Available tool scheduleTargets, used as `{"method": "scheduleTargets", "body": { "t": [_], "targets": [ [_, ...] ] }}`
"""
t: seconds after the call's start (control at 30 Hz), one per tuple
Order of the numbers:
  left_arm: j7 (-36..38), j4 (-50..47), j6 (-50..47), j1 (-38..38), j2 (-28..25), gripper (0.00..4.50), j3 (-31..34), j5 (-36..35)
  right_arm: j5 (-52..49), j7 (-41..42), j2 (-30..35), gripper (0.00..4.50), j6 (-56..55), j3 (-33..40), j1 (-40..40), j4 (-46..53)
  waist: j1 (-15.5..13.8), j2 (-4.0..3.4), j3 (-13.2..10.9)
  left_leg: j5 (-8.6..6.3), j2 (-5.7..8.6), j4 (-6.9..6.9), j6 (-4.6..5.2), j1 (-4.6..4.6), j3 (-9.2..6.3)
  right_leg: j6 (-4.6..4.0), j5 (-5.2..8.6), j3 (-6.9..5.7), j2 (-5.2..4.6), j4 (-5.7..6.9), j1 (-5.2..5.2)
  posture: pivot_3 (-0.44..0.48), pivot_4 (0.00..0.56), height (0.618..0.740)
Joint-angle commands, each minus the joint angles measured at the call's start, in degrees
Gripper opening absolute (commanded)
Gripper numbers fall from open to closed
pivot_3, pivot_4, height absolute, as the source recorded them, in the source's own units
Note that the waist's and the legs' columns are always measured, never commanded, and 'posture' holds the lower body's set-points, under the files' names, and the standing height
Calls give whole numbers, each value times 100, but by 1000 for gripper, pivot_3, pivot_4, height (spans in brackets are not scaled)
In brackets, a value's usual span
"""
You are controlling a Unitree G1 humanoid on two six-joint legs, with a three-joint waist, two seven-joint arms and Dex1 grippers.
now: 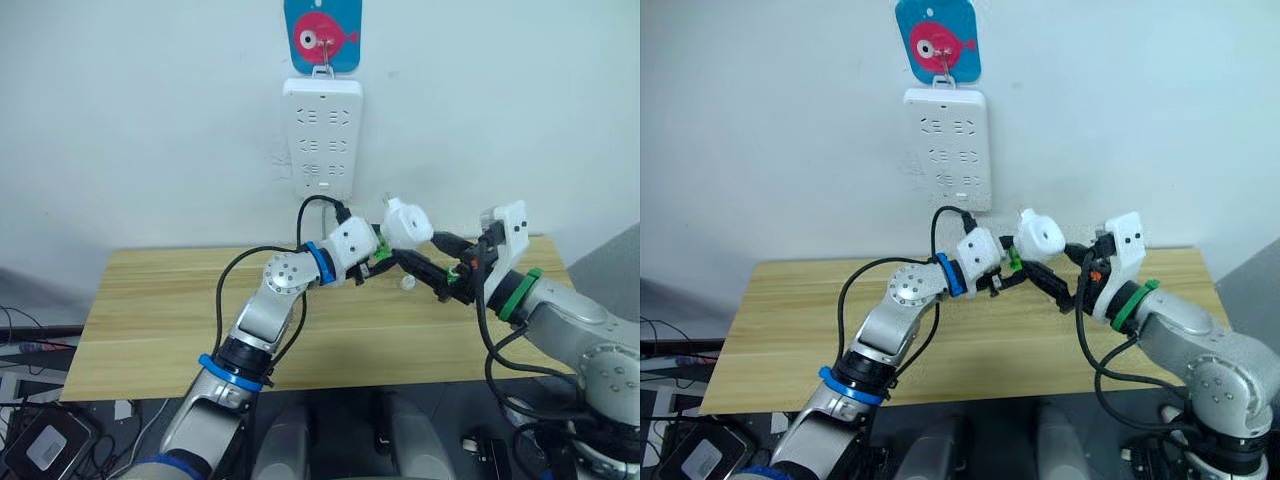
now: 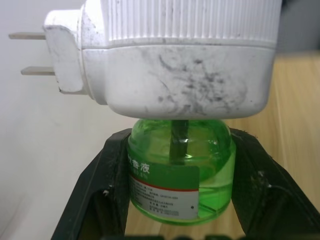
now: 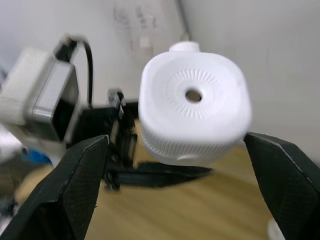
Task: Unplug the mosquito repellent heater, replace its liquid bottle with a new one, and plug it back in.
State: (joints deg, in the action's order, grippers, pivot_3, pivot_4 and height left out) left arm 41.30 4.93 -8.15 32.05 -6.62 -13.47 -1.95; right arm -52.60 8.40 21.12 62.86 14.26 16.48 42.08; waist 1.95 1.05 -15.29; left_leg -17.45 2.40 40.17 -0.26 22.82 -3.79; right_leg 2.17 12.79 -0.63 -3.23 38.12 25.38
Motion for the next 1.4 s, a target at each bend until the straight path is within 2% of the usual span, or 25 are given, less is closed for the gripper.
{"method": "scheduleTargets", "body": {
  "t": [0.03,0.23,0.53,0.67,0.73,1.07,1.27,1.3,1.4],
  "targets": [
    [-97,-388,-353,-45,251,2275,204,-583,391,16,-159,4500,-693,-444,-59,301,10,-3,9,0,0,0,0,-1,2,0,0,0,1,0,0,-131,204,740],
    [36,-672,-619,-157,297,2275,149,-938,1016,-149,-541,4500,-1417,-822,92,-30,25,-14,36,0,1,0,-1,-3,3,0,0,2,5,0,-1,-133,202,740],
    [67,-907,-815,-269,252,2275,59,-1162,1375,-80,-730,4500,-1886,-1029,316,-493,41,-18,45,0,1,-1,-1,-4,2,0,0,4,6,-1,0,-116,206,740],
    [27,-924,-826,-315,222,2275,33,-1171,1392,24,-690,3725,-1986,-1081,314,-534,40,-18,45,0,1,-1,-1,-4,2,0,0,4,6,0,-1,-113,206,740],
    [19,-926,-823,-332,216,2275,17,-1173,1371,32,-692,3015,-2014,-1086,303,-533,40,-18,45,0,2,-1,-1,-4,2,0,0,5,6,0,-1,-111,206,740],
    [-12,-876,-610,-391,68,2275,-63,-1029,1438,-9,-717,3035,-2135,-1033,268,-577,40,-19,46,0,1,-1,-1,-4,2,0,0,5,6,0,0,-109,205,740],
    [407,-647,-209,-256,-724,4286,532,-1269,1803,96,-536,3035,-2371,-1044,155,-676,39,-26,59,0,-1,-5,-1,-9,5,0,0,5,7,1,0,-96,200,740],
    [424,-663,-207,-251,-805,4500,625,-1334,1820,101,-540,3035,-2400,-1028,162,-699,39,-26,59,0,-1,-6,-1,-10,5,0,0,5,7,1,0,-91,199,740],
    [560,-995,-263,-416,-1119,4500,907,-1556,1852,105,-546,3035,-2454,-999,207,-755,39,-26,62,1,-1,-8,-1,-9,5,0,0,5,7,0,0,-84,194,740]
  ]
}}
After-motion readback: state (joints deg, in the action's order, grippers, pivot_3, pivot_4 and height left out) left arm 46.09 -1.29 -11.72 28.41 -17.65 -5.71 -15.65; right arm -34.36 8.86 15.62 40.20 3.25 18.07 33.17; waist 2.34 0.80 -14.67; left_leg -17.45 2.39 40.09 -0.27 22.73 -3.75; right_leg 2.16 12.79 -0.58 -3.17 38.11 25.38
